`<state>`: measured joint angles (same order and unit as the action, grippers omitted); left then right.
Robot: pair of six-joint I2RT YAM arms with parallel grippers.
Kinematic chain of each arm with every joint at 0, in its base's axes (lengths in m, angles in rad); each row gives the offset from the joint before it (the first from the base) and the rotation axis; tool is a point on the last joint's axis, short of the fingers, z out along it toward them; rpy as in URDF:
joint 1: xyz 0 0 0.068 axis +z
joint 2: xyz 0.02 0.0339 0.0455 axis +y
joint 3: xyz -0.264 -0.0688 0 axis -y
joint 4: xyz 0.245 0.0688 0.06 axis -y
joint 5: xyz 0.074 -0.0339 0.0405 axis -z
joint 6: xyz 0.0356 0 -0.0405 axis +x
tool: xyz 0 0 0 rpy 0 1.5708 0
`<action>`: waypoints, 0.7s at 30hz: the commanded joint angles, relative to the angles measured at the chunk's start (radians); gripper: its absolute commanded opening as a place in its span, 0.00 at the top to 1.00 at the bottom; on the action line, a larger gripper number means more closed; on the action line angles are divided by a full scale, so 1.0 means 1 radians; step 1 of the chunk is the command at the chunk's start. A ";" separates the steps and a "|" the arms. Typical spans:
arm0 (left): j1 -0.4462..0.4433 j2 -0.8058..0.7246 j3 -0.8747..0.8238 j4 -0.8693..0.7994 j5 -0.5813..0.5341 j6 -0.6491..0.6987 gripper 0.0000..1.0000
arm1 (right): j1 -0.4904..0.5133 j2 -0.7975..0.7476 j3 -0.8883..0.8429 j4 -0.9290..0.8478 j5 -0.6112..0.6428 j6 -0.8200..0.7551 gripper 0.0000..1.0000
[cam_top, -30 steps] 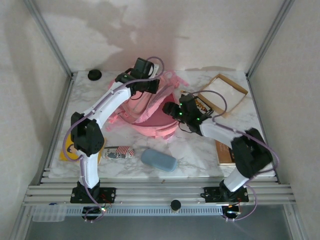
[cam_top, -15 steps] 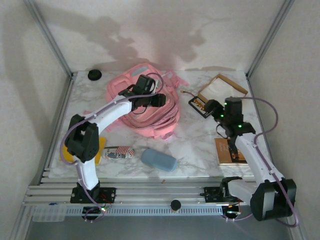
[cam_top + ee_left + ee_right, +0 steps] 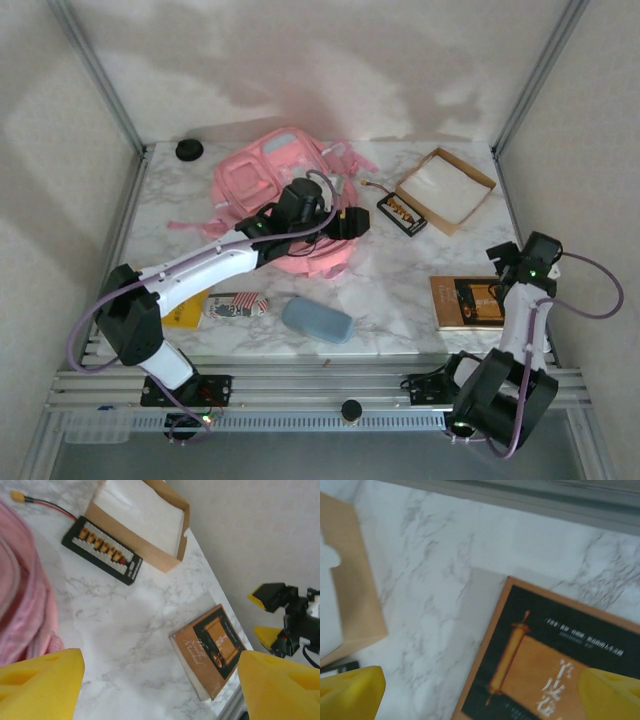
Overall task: Pack the student bag
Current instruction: Move the book to the middle-right of the table.
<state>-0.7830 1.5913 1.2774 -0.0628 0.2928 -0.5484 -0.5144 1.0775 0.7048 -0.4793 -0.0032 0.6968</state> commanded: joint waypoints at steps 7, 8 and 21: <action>-0.095 0.053 -0.011 0.079 -0.014 -0.053 0.16 | -0.048 0.221 0.042 0.152 0.033 -0.069 0.01; -0.100 0.058 -0.007 0.079 -0.019 -0.053 0.15 | -0.051 0.237 0.041 0.165 0.025 -0.067 0.01; -0.110 0.119 0.044 0.063 -0.037 -0.051 0.12 | -0.012 0.422 0.078 0.237 -0.076 -0.094 0.01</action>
<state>-0.8886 1.6901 1.2816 -0.0189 0.2760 -0.5922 -0.5537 1.4769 0.7555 -0.2611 -0.0456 0.6186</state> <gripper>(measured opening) 0.879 0.987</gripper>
